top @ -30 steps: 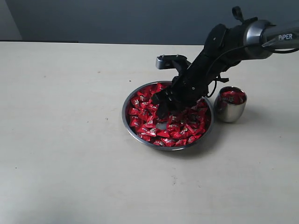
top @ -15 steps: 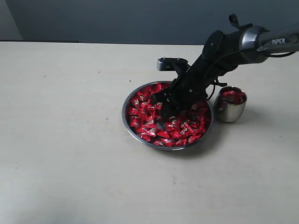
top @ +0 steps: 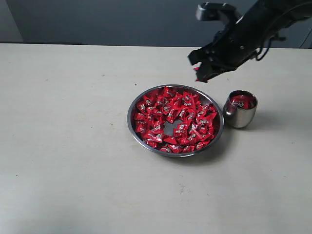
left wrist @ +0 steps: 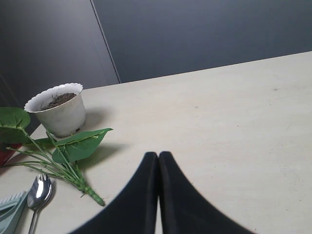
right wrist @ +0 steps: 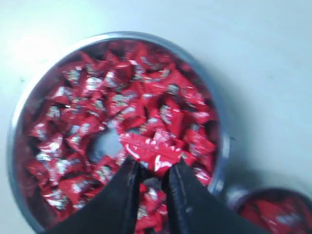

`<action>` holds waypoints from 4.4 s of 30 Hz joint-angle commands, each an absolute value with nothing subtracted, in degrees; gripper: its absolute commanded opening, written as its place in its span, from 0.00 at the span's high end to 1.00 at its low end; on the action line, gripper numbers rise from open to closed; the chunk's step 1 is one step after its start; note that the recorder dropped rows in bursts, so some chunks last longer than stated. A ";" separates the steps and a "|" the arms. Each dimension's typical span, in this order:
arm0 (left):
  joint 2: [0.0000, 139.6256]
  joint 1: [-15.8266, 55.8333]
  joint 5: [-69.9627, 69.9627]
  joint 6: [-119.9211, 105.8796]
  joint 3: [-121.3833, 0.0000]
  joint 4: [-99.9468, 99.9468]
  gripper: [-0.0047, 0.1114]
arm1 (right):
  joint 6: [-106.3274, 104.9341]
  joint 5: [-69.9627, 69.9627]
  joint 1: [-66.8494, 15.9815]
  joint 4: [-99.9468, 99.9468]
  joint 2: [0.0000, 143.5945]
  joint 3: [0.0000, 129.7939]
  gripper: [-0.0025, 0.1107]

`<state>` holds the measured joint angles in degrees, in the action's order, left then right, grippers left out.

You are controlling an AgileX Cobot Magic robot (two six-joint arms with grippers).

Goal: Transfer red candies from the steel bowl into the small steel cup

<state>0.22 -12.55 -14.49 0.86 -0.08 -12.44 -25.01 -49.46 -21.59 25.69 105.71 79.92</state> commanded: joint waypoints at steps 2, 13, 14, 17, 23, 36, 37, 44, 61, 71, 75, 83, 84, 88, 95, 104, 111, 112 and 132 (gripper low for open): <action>0.00 -12.39 -13.73 1.07 0.00 -12.69 0.96 | -20.85 -54.54 -12.96 18.43 104.10 79.35 0.98; 0.00 -12.39 -13.73 1.07 0.00 -12.69 0.96 | -22.10 -50.34 -8.69 20.56 105.56 73.11 0.97; 0.00 -12.39 -13.73 1.07 0.00 -12.69 0.96 | -22.91 -50.09 -8.69 21.57 105.75 73.11 0.97; 0.00 -12.39 -13.73 1.07 0.00 -12.69 0.96 | -24.56 -49.45 -8.69 24.11 106.01 73.11 0.97; 0.00 -12.39 -13.73 1.07 0.00 -12.69 0.96 | -24.94 -48.69 -8.69 24.75 107.71 73.11 0.97; 0.00 -12.39 -13.73 1.07 0.00 -12.69 0.96 | -25.48 -49.60 -8.69 24.84 107.42 73.46 0.66; 0.00 -12.39 -13.73 1.07 0.00 -12.69 0.96 | -25.48 -49.60 -8.69 24.84 106.85 73.46 0.66; 0.00 -12.39 -13.73 1.07 0.00 -12.69 0.96 | -24.87 -49.60 -8.69 22.91 102.62 73.46 0.66; 0.00 -12.39 -13.73 1.07 0.00 -12.69 0.96 | -16.47 -53.45 -8.69 13.43 85.19 73.46 0.98; 0.00 -12.39 -13.73 1.07 0.00 -12.69 0.96 | -14.33 -57.70 -8.69 11.84 66.73 73.35 0.98; 0.00 -12.39 -13.73 1.07 0.00 -12.69 0.96 | -13.02 -59.02 -8.69 11.96 57.60 73.10 0.98; 0.00 -12.39 -13.73 1.07 0.00 -12.69 0.96 | -13.02 -56.96 -8.69 11.35 36.53 67.99 0.98; 0.00 -12.39 -13.73 1.07 0.00 -12.69 0.96 | -13.02 -56.41 -8.69 11.35 34.61 67.10 0.98; 0.00 -12.39 -13.73 1.07 0.00 -12.69 0.96 | -13.02 -52.92 -8.69 11.35 26.70 61.87 0.98; 0.00 -12.39 -13.73 1.07 0.00 -12.69 0.96 | -11.01 -46.23 -8.69 14.54 20.44 53.68 0.98; 0.00 -12.39 -13.73 1.07 0.00 -12.69 0.96 | -10.51 -59.74 -8.69 17.81 18.99 51.99 0.98; 0.00 -12.39 -13.73 1.07 0.00 -12.69 0.96 | -10.51 -49.44 -8.69 13.96 18.99 46.20 0.98; 0.00 -12.39 -13.73 1.07 0.00 -12.69 0.96 | -10.51 -47.53 -8.69 13.96 18.99 44.59 0.98; 0.00 -12.39 -13.73 1.07 0.00 -12.69 0.96 | -5.61 -23.46 0.00 6.10 0.00 3.17 0.98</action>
<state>0.22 -12.55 -14.49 0.86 -0.08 -12.44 -8.88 -25.12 -0.32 7.58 0.35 5.16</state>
